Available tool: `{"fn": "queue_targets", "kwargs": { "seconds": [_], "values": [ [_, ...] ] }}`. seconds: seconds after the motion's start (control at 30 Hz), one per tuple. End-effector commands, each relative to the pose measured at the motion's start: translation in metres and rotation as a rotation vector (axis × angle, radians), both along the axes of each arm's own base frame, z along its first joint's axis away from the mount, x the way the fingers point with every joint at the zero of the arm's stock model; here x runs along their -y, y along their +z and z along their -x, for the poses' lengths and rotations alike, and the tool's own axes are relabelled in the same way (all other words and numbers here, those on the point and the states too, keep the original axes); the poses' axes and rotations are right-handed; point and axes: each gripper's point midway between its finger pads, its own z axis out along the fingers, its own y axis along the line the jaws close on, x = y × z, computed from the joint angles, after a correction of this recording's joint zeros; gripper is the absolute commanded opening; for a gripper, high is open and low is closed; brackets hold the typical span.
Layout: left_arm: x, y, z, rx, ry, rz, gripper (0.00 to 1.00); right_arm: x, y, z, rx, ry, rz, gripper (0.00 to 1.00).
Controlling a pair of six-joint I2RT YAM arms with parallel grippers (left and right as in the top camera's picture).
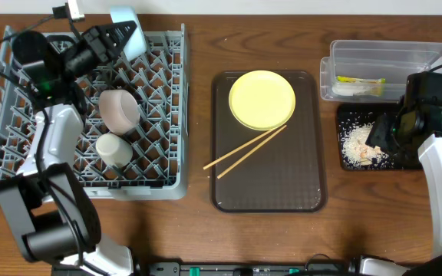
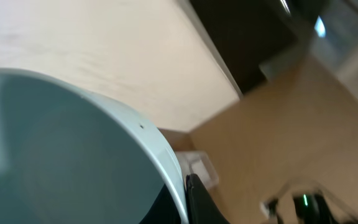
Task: Sort waste into correct bins and load items into the dishwasher rack
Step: 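Carry the light-blue bowl with the left gripper and place it in the rack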
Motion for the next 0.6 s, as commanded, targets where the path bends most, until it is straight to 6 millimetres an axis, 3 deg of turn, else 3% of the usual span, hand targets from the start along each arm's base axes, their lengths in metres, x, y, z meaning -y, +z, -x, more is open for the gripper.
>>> {"fn": "queue_targets", "kwargs": {
  "seconds": [0.0, 0.27, 0.37, 0.57],
  "values": [
    [-0.003, -0.006, -0.024, -0.063, 0.092, 0.049, 0.06, 0.004, 0.006, 0.001, 0.020, -0.009, 0.004, 0.58],
    [0.026, -0.068, -0.035, -0.258, 0.028, 0.090, 0.06, 0.004, 0.006, 0.001, 0.021, -0.009, 0.004, 0.59],
    [0.027, -0.090, -0.038, -0.315, 0.020, 0.102, 0.06, 0.004, 0.006, 0.001, 0.020, -0.009, 0.004, 0.59],
    [0.025, -0.112, -0.040, -0.361, 0.013, 0.114, 0.06, 0.004, 0.006, 0.001, 0.021, -0.009, 0.005, 0.59]
  ]
}}
